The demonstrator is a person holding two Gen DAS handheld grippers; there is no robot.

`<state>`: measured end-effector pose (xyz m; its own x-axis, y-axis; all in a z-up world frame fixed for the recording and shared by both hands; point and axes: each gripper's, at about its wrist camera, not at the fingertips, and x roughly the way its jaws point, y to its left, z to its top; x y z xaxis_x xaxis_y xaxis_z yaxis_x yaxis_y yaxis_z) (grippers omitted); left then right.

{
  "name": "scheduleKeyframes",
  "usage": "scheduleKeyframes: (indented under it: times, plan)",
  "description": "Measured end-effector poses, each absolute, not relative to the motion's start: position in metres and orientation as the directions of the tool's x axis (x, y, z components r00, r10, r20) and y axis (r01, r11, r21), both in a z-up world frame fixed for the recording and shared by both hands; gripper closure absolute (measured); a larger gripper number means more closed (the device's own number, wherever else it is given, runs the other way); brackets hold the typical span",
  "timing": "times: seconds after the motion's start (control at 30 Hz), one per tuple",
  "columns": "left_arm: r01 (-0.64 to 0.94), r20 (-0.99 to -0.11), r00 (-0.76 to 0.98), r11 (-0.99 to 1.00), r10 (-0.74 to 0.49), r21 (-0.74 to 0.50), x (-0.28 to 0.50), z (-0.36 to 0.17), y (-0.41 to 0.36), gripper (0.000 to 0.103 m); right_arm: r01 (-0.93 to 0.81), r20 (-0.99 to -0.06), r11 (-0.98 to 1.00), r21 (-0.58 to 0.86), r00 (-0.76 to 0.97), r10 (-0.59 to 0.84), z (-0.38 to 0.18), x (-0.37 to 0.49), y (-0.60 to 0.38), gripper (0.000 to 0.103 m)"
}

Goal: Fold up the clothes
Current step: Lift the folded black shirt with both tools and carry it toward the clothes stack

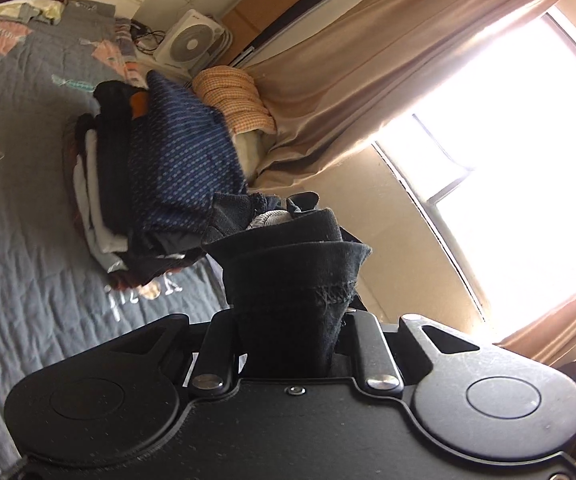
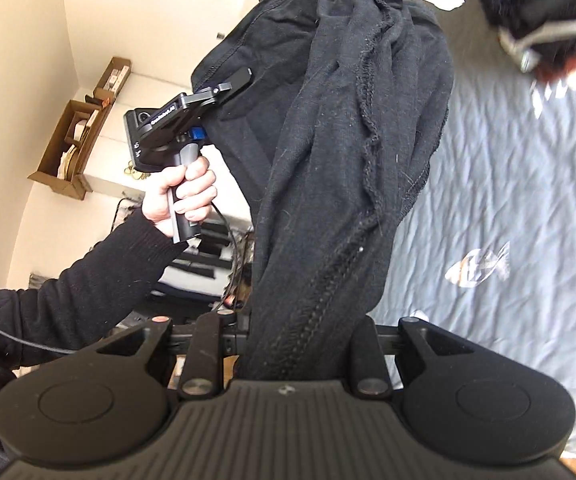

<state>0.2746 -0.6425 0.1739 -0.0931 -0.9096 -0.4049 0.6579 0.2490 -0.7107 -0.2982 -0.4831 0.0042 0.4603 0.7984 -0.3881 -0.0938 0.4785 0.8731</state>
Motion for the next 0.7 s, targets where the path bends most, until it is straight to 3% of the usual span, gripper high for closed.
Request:
scheduleKeyframes:
  times: [0.03,0.43,0.7]
  plan:
    - [0.671,-0.396,-0.097,0.234,-0.913,-0.704,0.277,0.181,-0.654,0.085,-0.110,-0.391,0.461,0.880,0.383,0.837,0.008,-0.299,-0.486,0.079]
    - [0.759,-0.341,-0.163,0.103,-0.926,-0.643,0.346,0.222,-0.755,0.085,-0.140,-0.379,0.502,0.854,0.495,0.782,0.051,-0.237,-0.541,0.078]
    - [0.739,-0.281,-0.285,-0.024,-0.916,-0.673,0.435,0.189,-0.821,0.085,-0.072,-0.402,0.542,0.838,0.590,0.700,0.037,-0.178,-0.535,0.079]
